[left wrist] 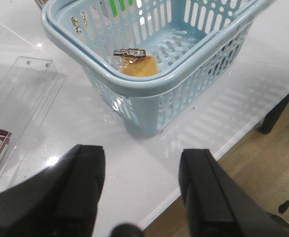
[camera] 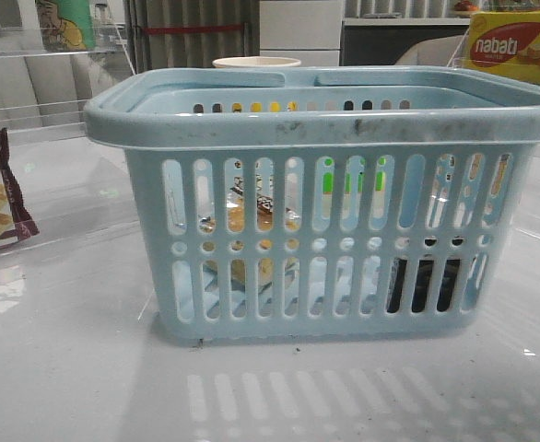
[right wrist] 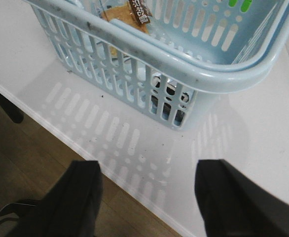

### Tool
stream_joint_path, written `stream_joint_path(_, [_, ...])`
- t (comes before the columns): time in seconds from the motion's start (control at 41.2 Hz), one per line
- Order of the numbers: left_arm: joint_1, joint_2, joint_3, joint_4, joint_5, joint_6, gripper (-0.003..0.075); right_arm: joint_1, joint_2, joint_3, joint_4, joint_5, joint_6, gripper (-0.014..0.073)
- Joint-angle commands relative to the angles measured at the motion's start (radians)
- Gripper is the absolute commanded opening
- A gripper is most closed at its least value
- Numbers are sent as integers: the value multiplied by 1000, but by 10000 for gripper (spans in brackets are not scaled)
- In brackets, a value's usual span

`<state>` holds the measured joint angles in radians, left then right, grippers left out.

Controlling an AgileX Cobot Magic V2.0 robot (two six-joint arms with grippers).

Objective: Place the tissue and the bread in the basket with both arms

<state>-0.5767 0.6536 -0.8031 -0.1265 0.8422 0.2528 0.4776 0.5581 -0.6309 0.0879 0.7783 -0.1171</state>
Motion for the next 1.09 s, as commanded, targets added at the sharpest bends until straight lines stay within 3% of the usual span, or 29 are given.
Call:
stream_joint_path(0.0, [-5, -8, -7, 2, -94, -30, 403, -2, 0, -27, -10, -65, -7, 519])
stream_joint_path(0.17, [-5, 1, -2, -15, -94, -30, 397, -2, 0, -27, -10, -52, -7, 514])
stream_joint_path(0.243, [-5, 1, -2, -15, -95, -30, 363, -2, 0, -27, -10, -48, -7, 464])
stream_joint_path(0.462, [-5, 1, -2, -15, -95, -30, 150, -2, 0, -27, -10, -25, -7, 148])
stream_joint_path(0.559, [-5, 1, -2, -15, -96, -30, 93, -2, 0, -27, -10, -23, -7, 52])
stream_joint_path(1.069, [-5, 1, -2, -15, -98, -30, 91, -2, 0, -27, -10, -20, -7, 58])
